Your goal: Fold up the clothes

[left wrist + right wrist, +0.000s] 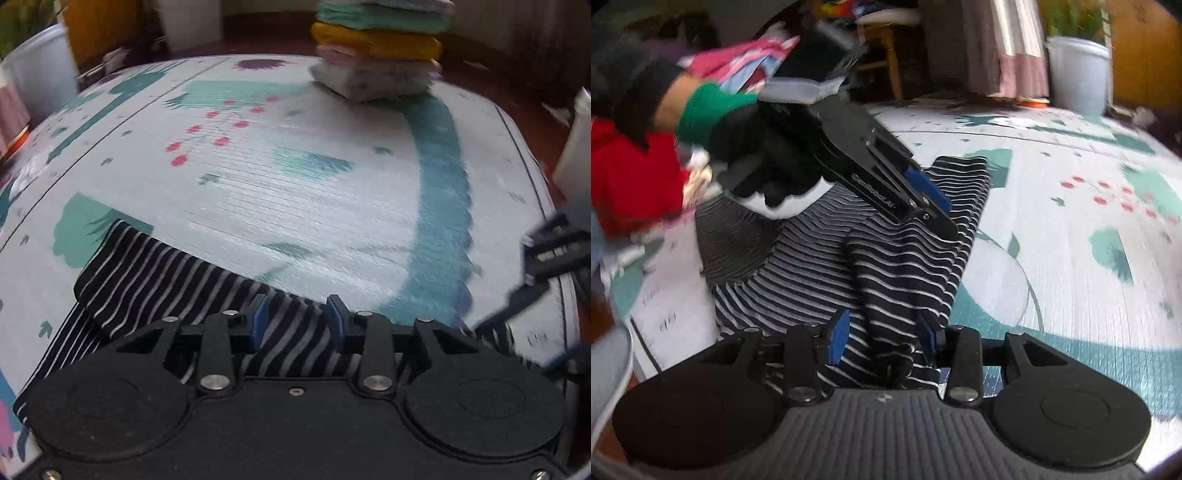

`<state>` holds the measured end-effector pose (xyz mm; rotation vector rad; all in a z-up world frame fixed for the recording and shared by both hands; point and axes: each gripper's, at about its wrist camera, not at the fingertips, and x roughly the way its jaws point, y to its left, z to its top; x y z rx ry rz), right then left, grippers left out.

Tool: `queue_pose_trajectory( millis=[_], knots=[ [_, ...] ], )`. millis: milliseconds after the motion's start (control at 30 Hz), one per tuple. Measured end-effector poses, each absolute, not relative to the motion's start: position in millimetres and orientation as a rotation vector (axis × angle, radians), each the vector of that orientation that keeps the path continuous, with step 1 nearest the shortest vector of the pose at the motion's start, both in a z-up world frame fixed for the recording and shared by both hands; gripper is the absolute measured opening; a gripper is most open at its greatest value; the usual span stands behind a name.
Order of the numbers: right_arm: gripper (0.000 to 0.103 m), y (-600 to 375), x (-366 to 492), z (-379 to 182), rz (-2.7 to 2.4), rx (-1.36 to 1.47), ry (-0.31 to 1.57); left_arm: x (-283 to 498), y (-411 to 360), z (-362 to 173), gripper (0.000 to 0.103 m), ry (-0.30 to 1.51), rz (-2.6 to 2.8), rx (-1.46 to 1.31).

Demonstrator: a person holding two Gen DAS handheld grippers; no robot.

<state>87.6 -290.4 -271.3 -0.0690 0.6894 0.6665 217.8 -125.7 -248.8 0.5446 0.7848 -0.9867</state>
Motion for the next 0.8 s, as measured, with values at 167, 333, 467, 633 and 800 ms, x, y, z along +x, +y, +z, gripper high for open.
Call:
queue_pose_trajectory(
  millis=[167,333,467,633,800],
  knots=[
    [0.045,-278.6,92.7,-286.5,0.678,-0.137,0.790,220.9,-135.3,-264.7,0.036,0.885,-0.962,0.534],
    [0.044,-306.1,79.6,-268.7,0.674,-0.027,0.754,229.9,-97.8,-204.5,0.050,0.980,-0.998,0.477],
    [0.044,-320.5,72.9,-255.5,0.712,-0.052,0.772,233.8,-32.2,-174.2,0.055,1.042,-0.874,0.312],
    [0.045,-307.4,69.0,-227.3,0.905,-0.277,0.870,216.0,62.9,-181.9,0.068,1.092,-0.691,0.019],
    [0.053,-263.3,74.2,-187.9,1.143,-0.556,0.957,211.2,131.8,-213.3,0.068,1.107,-0.497,-0.100]
  ],
)
